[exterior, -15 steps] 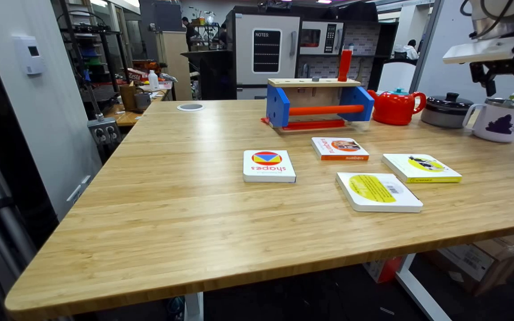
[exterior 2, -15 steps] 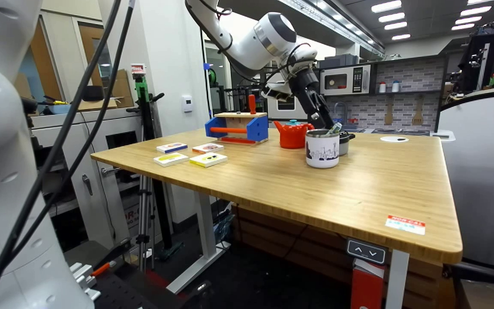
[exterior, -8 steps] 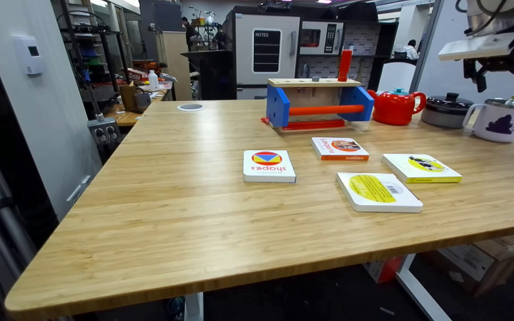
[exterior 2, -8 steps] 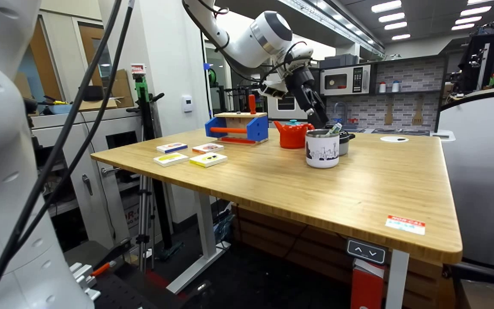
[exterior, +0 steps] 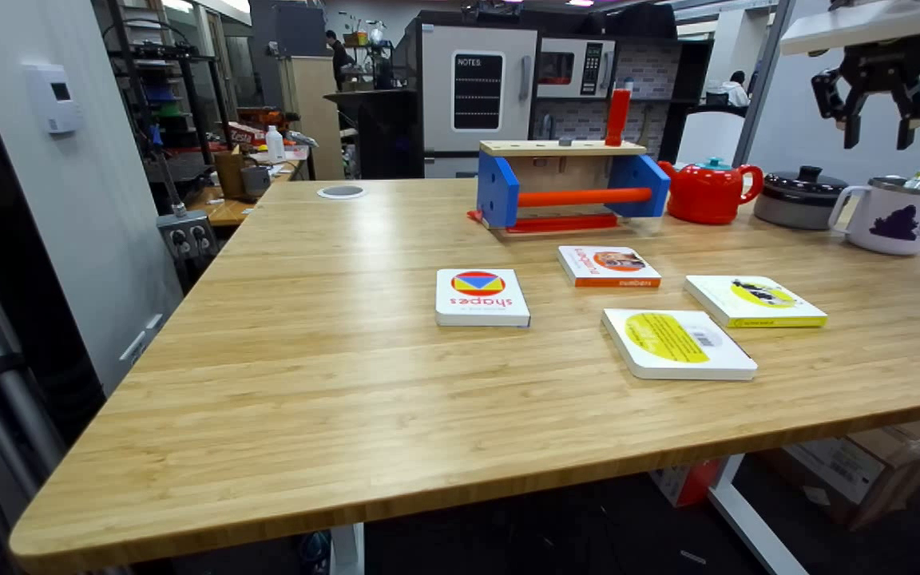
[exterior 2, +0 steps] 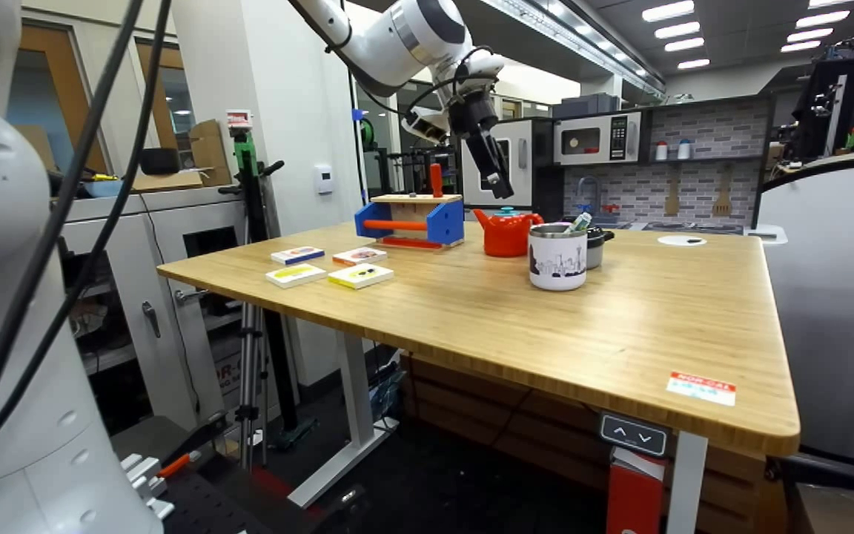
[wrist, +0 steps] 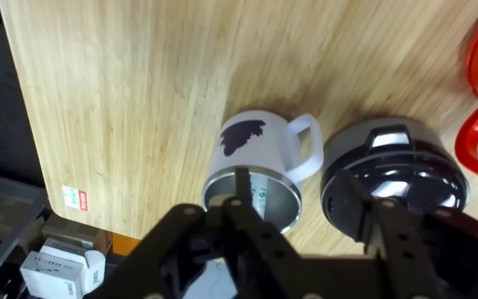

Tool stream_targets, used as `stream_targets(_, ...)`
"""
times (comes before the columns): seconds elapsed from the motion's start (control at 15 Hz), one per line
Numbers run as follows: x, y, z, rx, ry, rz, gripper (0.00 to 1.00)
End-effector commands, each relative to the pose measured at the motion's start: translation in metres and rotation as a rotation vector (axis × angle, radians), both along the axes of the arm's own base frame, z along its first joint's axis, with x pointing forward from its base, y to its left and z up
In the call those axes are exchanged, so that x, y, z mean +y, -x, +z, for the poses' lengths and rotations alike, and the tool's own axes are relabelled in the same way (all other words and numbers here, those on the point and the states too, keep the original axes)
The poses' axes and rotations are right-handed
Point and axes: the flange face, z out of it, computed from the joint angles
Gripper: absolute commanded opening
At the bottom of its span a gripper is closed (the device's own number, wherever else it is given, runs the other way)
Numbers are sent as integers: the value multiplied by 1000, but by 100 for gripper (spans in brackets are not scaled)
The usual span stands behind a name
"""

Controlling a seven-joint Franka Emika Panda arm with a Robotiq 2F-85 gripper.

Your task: Put the green marker inside the white thermos

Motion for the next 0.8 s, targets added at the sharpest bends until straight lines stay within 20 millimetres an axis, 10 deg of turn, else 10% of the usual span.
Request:
stream_targets(0.0, 17, 47, 4, 21, -118, 89, 25)
stream_targets(0.27, 34, 103, -6, 108, -256, 154, 28)
stream_targets(0.4, 42, 125, -5, 130, -344, 199, 52)
stream_targets(0.47, 40, 108, -10, 140, -280, 148, 58)
stream_targets(0.53, 41, 114, -8, 140, -289, 156, 38)
stream_targets(0.73, 41, 112, -11, 143, -287, 151, 58)
